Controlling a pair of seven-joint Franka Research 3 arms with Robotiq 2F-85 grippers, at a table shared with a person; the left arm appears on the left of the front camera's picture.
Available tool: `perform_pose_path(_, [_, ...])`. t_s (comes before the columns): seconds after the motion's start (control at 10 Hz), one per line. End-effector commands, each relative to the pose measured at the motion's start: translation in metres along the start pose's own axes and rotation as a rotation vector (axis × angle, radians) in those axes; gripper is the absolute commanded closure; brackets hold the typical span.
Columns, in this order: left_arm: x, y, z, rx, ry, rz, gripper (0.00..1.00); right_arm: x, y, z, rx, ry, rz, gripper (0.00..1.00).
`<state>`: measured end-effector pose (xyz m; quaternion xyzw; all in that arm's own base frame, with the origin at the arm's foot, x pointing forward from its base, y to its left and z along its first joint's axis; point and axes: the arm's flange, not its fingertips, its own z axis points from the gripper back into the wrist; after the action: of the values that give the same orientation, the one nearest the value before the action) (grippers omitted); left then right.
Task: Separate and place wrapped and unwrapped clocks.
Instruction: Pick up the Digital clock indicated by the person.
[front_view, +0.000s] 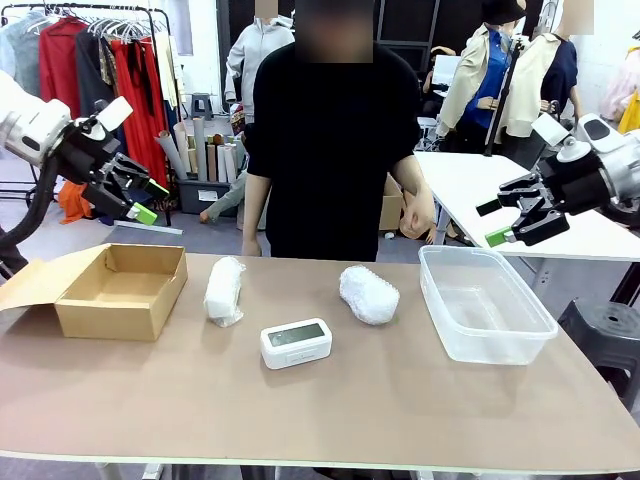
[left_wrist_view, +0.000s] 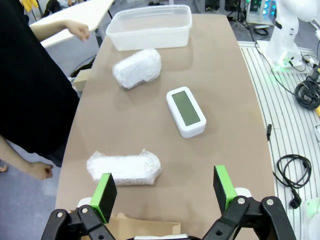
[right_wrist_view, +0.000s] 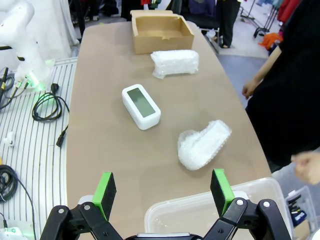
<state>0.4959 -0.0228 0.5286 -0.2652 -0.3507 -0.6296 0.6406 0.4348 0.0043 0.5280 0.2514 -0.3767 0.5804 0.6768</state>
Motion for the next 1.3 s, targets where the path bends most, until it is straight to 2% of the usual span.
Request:
perform_pose_path(0.0, [0.0008,-0.0001,0.0001,0.0,-0.001,-0.002,0.0,0.0018,0.0006,-0.0001,0.001,-0.005,0.004,0.0])
perform_pose_path(1.2, [0.0008,-0.0001,0.0001,0.0,-0.001,-0.002,0.0,0.0018,0.0006,-0.0001,0.001,-0.005,0.004,0.0])
